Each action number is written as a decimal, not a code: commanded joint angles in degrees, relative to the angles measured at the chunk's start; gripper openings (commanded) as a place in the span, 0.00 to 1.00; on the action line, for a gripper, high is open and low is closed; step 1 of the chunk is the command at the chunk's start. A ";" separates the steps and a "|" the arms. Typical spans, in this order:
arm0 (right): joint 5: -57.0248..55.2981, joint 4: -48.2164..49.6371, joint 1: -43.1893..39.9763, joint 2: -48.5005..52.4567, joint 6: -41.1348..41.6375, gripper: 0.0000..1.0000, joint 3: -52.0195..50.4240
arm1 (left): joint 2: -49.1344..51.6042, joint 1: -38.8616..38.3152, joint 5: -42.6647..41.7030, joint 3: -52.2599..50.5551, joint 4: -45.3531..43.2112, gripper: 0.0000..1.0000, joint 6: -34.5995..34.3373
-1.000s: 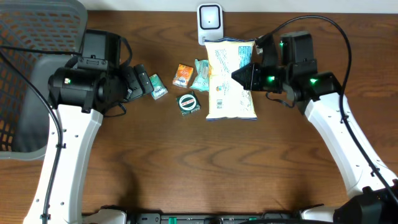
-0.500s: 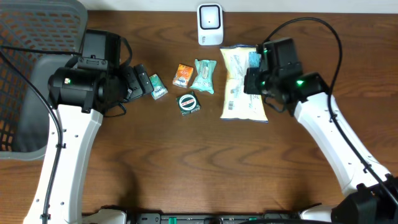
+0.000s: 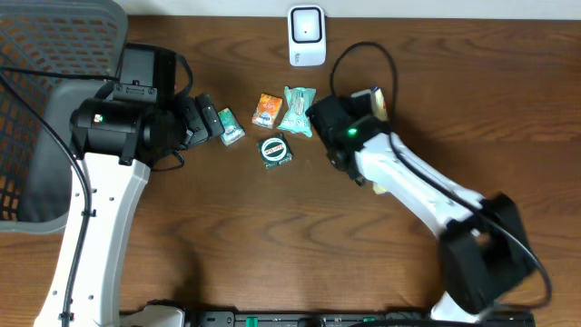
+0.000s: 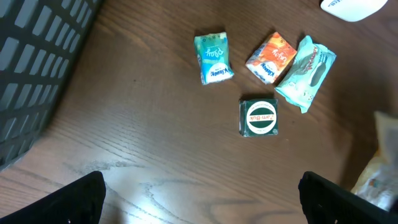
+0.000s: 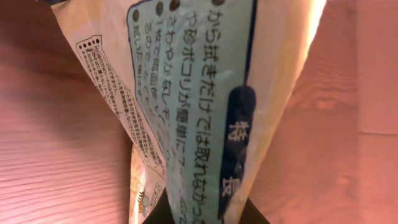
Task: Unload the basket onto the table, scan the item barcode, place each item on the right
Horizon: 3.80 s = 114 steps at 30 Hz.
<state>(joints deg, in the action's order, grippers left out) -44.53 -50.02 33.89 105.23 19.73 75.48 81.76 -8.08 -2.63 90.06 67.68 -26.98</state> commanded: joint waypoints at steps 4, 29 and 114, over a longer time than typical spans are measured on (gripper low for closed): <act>-0.15 -1.03 4.33 4.59 -3.69 0.42 0.59 | -0.26 0.13 0.57 0.55 0.22 0.98 0.35; 55.25 -5.22 -4.59 5.84 -6.97 0.88 11.17 | -0.26 0.13 0.55 0.55 0.22 0.98 0.35; 19.61 3.45 -39.23 25.81 -17.42 0.83 51.17 | -0.26 0.13 0.57 0.55 0.22 0.98 0.35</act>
<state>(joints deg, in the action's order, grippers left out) -24.58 -43.66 -1.89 131.24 3.60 126.17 81.76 -8.08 -2.63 90.06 67.68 -26.98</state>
